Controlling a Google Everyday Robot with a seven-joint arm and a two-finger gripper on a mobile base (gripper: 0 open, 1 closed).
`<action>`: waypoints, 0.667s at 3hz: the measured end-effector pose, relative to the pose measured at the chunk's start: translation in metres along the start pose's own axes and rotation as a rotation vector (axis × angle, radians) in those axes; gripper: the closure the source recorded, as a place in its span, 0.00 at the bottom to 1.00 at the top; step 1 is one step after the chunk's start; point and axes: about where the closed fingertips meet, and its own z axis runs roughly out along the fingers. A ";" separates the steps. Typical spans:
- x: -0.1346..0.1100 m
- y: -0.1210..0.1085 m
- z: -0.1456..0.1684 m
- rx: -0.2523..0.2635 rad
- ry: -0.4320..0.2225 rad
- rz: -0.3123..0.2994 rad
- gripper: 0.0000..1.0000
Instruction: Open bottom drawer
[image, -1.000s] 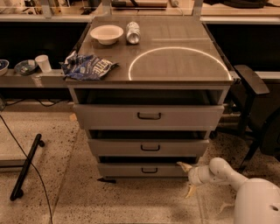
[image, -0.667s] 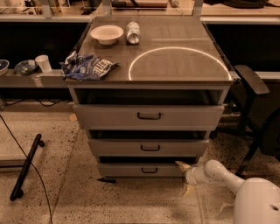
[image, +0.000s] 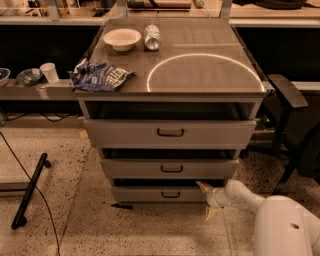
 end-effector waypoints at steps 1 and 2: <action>0.005 -0.003 0.007 -0.016 0.017 0.021 0.00; 0.009 -0.003 0.008 -0.019 0.029 0.043 0.16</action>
Offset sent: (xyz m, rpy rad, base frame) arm 0.0121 -0.0128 -0.0092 -0.0296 0.0399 -0.0717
